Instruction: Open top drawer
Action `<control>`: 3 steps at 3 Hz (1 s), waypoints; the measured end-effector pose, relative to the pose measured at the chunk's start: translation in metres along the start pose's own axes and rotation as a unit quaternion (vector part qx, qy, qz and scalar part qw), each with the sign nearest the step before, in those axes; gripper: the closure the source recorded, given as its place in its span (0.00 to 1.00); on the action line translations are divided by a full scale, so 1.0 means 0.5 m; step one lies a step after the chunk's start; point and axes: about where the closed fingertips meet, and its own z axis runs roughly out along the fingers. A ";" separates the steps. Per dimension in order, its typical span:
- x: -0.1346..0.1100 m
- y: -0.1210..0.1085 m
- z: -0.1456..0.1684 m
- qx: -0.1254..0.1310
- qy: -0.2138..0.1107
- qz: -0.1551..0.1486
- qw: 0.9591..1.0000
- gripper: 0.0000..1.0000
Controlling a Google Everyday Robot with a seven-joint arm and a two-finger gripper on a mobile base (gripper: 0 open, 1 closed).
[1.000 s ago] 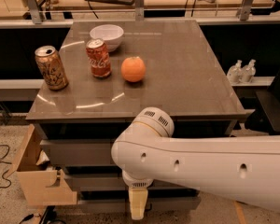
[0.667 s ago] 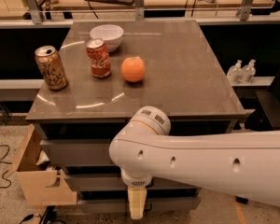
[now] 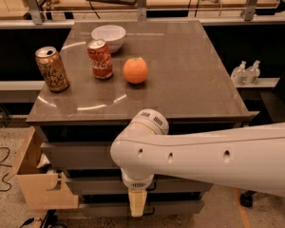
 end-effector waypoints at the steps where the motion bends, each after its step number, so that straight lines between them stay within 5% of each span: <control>1: 0.001 0.000 -0.001 0.001 0.001 0.000 1.000 0.39; 3: 0.001 0.000 -0.004 0.002 0.001 0.000 1.000 0.87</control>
Offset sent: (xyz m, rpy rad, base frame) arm -0.0001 -0.0002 0.0001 -0.0010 -0.0009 0.0007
